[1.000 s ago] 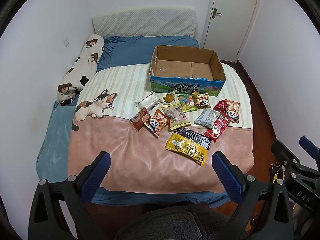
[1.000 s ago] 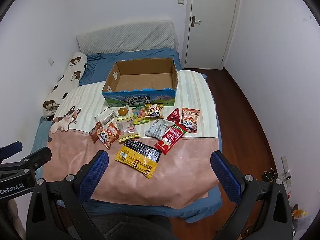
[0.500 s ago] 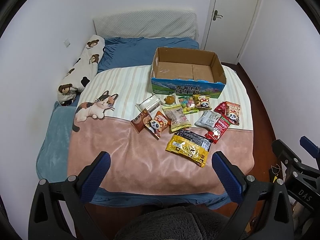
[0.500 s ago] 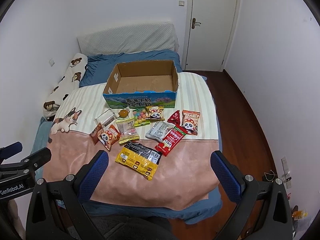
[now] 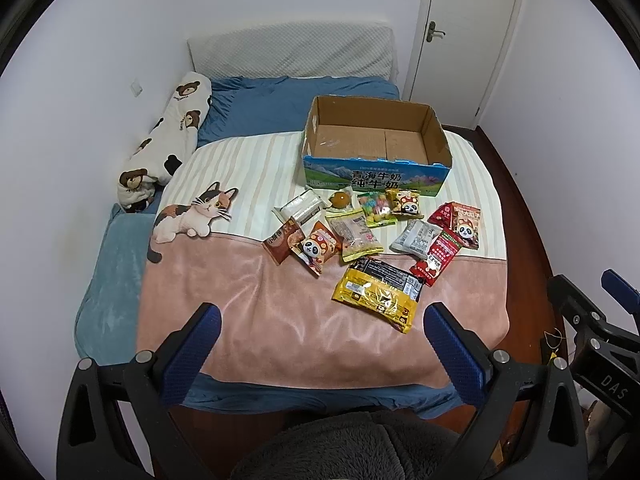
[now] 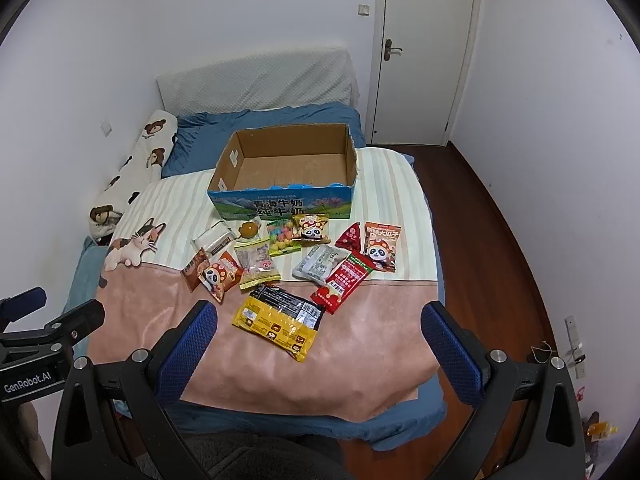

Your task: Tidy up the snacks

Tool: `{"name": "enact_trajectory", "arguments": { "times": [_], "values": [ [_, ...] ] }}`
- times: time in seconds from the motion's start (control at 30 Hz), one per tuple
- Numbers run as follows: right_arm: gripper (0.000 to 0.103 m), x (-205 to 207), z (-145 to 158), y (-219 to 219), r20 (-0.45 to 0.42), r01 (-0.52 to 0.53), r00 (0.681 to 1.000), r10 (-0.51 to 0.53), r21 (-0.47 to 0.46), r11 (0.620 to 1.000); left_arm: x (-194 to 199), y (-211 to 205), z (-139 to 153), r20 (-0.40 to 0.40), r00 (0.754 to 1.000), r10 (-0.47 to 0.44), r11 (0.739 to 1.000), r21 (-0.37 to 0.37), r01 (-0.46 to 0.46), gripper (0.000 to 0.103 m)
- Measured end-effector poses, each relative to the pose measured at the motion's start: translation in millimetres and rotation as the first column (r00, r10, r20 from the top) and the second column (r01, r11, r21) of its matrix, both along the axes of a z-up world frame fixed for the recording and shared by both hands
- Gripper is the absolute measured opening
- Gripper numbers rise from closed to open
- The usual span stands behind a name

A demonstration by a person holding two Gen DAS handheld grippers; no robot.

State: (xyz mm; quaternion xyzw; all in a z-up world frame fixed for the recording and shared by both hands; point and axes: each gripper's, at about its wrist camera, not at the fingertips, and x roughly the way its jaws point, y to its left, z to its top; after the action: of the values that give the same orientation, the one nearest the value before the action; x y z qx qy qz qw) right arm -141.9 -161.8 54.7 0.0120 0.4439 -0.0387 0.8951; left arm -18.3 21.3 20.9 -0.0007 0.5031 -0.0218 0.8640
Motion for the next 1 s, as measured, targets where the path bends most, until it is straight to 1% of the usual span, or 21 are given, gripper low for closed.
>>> {"name": "enact_trajectory", "arguments": {
  "times": [0.43,0.57,0.63,0.67,0.7,0.77,0.8,0.87,0.93,0.97,1.0],
  "values": [
    [0.103,-6,1,-9,0.012,0.007,1.000,-0.007,0.028,1.000,-11,-6,-3,0.019,1.000,-0.014,1.000,0.006,0.014,0.103],
    [0.103,3,-9,-17,-0.006,0.013,1.000,-0.012,0.062,0.998,-2,-6,-15,0.024,1.000,0.007,1.000,0.012,-0.007,0.103],
    [0.103,12,-22,-22,-0.024,0.020,1.000,-0.018,0.084,0.996,11,-3,-31,0.008,0.999,0.033,0.999,0.003,-0.033,0.103],
    [0.103,20,-32,-26,-0.040,0.021,0.999,-0.017,0.103,0.994,17,-2,-39,-0.005,0.999,0.048,0.999,0.001,-0.048,0.103],
    [0.103,28,-42,-29,-0.051,0.022,0.999,-0.016,0.113,0.993,28,1,-54,-0.035,0.997,0.069,0.998,-0.011,-0.069,0.103],
    [0.103,45,-66,-33,-0.076,0.017,0.997,-0.009,0.112,0.994,42,6,-76,-0.083,0.991,0.102,0.994,-0.020,-0.104,0.103],
    [0.103,58,-84,-32,-0.100,-0.011,0.995,0.021,0.098,0.995,53,10,-95,-0.128,0.984,0.125,0.991,-0.032,-0.130,0.103],
    [0.103,81,-120,-25,-0.166,-0.079,0.982,0.088,0.061,0.995,67,13,-125,-0.186,0.971,0.153,0.987,-0.014,-0.158,0.103],
    [0.103,106,-162,-9,-0.249,-0.187,0.950,0.190,0.033,0.982,75,15,-153,-0.223,0.957,0.185,0.983,0.020,-0.185,0.103],
    [0.103,119,-187,3,-0.301,-0.263,0.919,0.257,0.020,0.965,80,18,-170,-0.245,0.948,0.202,0.979,0.036,-0.199,0.103],
    [0.103,129,-207,12,-0.339,-0.318,0.891,0.302,0.007,0.948,83,19,-181,-0.262,0.941,0.214,0.977,0.051,-0.208,0.103]
  ]
}}
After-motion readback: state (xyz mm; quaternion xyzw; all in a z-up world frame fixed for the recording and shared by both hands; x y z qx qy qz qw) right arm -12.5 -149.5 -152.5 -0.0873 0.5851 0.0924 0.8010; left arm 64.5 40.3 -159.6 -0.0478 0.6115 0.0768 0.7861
